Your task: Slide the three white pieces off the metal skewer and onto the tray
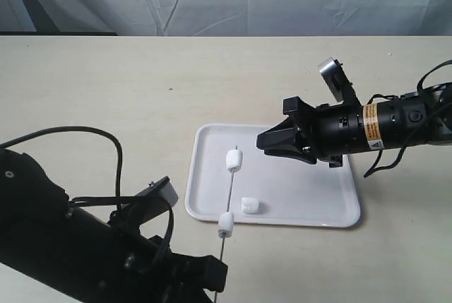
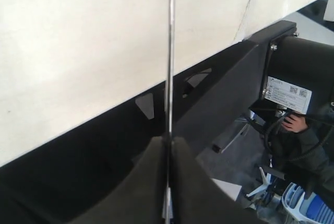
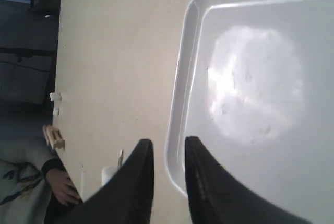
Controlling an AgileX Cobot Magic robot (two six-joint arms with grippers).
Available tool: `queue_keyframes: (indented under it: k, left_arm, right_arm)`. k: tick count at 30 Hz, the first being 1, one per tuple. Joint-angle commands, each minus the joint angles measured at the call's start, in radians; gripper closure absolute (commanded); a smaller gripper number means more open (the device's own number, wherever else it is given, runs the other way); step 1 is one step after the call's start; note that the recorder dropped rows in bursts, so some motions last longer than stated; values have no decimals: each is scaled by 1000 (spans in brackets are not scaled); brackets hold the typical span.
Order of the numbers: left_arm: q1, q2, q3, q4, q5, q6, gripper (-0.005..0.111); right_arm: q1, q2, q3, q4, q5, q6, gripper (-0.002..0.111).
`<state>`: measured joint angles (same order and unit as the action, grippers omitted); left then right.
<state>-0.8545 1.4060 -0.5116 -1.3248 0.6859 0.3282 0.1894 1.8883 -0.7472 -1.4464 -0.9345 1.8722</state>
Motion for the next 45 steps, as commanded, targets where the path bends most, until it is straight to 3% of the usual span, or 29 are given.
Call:
queue_keyframes:
  k: [1, 7, 16, 45]
  left_arm:
    - [32, -10, 5, 27, 13, -22, 107]
    - [48, -10, 5, 46, 23, -20, 107]
    - [48, -10, 5, 50, 74, -11, 107]
    - [46, -10, 5, 32, 102, 55, 107]
  right_arm:
    - [-8, 1, -5, -48, -76, 76, 86]
    - [5, 1, -5, -48, -154, 75, 86]
    - [100, 1, -5, -30, -96, 65, 86]
    - [151, 1, -8, 2, -72, -21, 86]
